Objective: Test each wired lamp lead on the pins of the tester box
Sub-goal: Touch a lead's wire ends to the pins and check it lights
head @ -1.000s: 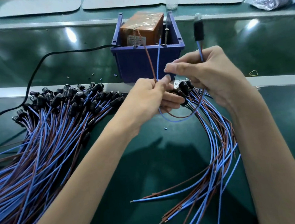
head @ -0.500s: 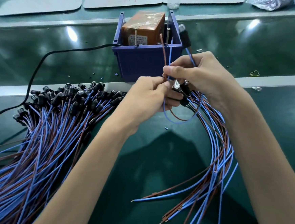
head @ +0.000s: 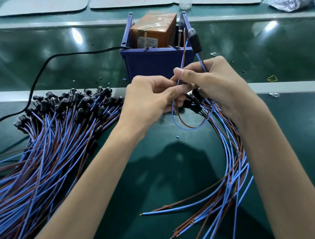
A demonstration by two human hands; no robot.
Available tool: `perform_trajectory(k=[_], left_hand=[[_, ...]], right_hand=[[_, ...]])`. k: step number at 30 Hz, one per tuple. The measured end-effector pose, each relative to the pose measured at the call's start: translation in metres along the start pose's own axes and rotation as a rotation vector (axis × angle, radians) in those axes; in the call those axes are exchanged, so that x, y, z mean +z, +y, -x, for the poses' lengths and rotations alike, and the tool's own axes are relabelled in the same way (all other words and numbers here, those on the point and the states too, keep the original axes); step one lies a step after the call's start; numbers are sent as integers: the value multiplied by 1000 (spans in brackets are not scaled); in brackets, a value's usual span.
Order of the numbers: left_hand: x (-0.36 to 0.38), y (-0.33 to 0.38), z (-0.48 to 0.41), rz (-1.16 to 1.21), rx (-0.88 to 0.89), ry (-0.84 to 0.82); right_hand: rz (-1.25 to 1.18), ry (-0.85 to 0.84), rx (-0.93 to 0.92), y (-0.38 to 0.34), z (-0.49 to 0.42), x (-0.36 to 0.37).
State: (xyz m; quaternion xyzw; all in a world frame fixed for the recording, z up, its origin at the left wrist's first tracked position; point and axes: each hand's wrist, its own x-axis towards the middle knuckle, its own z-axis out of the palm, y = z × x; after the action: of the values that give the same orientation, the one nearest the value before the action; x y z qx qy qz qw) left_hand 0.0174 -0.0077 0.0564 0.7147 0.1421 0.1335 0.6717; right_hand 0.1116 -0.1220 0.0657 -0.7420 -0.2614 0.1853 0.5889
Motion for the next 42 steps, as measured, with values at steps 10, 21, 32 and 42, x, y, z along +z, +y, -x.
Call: perform_trajectory(k=[10,21,32,42], left_hand=[[-4,1,-6,84,14,154],[-27,-8,-19,80,30,340],[-29,-16,-28,58,-10,329],[-32,-24,-32,29,-17,321]], right_hand=[[-142,105,-7,-2,-1,-6],[-169,351,39,10,-11,-14],[-199,351,101,9,-14,-10],[-240,328,91,8,-12,-9]])
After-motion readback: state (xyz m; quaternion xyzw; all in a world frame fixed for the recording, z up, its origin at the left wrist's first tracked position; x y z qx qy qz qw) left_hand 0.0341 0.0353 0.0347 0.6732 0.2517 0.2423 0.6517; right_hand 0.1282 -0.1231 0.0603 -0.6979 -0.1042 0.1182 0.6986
